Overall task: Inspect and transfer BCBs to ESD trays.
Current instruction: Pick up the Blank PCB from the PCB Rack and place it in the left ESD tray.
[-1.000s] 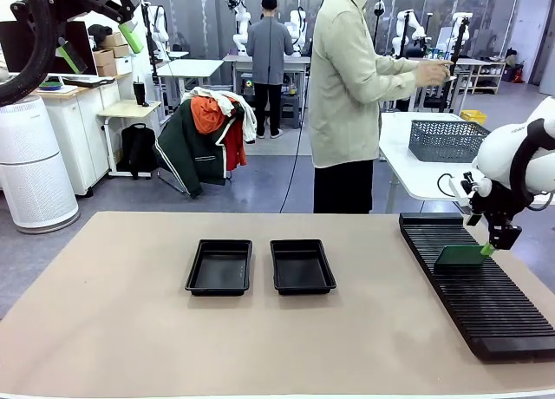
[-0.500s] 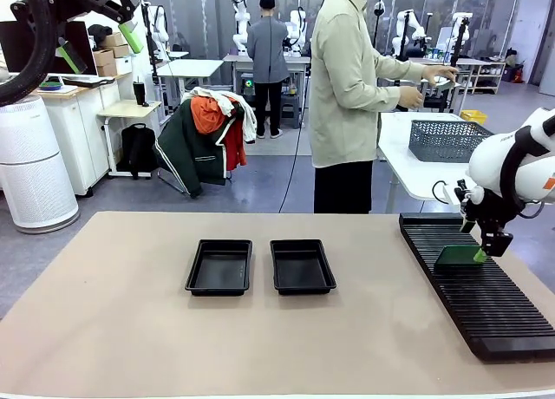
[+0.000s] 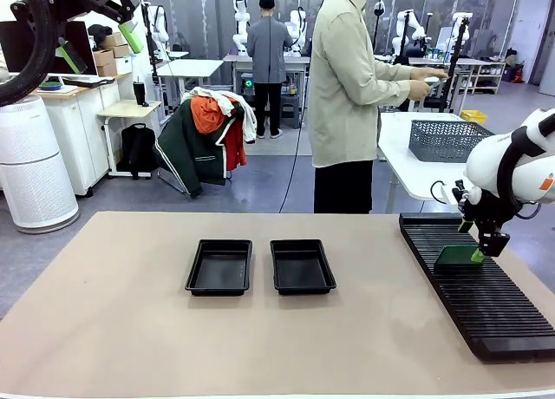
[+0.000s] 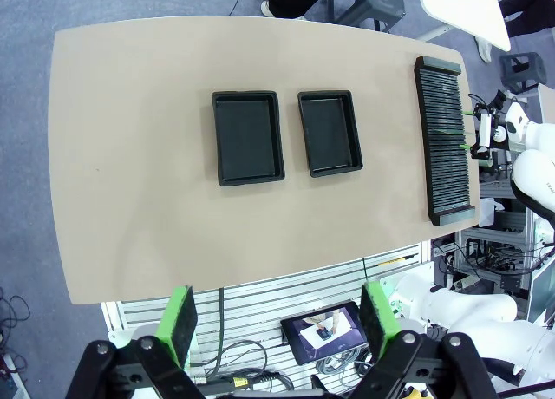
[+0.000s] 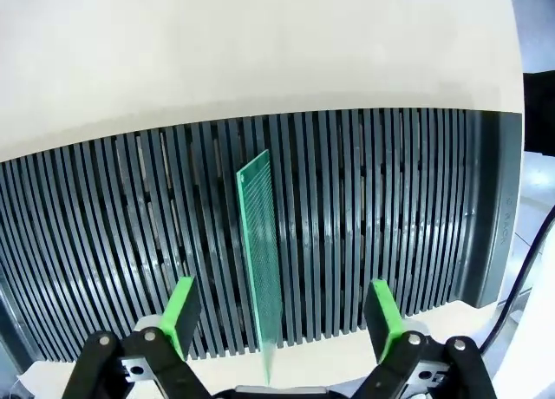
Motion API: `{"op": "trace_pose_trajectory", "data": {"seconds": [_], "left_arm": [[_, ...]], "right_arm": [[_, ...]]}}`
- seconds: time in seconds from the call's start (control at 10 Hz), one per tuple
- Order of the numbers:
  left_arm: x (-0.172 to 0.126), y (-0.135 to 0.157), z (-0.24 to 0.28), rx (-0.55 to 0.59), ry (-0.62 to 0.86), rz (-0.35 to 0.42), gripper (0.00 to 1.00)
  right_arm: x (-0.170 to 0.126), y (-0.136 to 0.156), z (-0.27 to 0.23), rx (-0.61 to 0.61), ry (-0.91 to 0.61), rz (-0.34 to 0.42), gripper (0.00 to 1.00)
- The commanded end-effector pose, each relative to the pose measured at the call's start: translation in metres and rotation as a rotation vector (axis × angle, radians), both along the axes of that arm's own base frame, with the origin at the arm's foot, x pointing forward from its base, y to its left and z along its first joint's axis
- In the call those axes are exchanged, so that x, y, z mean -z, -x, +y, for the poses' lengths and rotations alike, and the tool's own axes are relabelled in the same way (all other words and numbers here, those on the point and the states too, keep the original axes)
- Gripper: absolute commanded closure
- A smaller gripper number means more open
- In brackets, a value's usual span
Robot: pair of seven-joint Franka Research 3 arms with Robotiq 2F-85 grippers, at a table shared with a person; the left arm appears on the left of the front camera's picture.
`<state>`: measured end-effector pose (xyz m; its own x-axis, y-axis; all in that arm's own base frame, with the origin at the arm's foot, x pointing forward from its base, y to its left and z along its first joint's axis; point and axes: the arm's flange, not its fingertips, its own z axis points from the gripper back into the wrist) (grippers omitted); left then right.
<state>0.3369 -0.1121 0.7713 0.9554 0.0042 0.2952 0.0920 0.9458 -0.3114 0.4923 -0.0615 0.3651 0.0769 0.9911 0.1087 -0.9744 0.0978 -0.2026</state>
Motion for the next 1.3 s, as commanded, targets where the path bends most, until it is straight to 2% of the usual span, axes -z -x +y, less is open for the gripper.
{"op": "trace_pose_trajectory", "data": {"seconds": [0.0, 0.2, 0.6, 1.2], "left_arm": [[0.0, 0.0, 0.0, 0.0, 0.0, 0.0, 0.0], [0.0, 0.0, 0.0, 0.0, 0.0, 0.0, 0.0], [0.0, 0.0, 0.0, 0.0, 0.0, 0.0, 0.0], [0.0, 0.0, 0.0, 0.0, 0.0, 0.0, 0.0]], "right_arm": [[-0.001, 0.002, -0.002, -0.004, 0.003, 0.006, 0.0], [0.0, 0.0, 0.0, 0.0, 0.0, 0.0, 0.0], [0.011, -0.009, -0.008, -0.083, 0.0, -0.011, 0.0], [0.013, -0.009, -0.013, -0.122, 0.014, -0.03, 0.17]]}}
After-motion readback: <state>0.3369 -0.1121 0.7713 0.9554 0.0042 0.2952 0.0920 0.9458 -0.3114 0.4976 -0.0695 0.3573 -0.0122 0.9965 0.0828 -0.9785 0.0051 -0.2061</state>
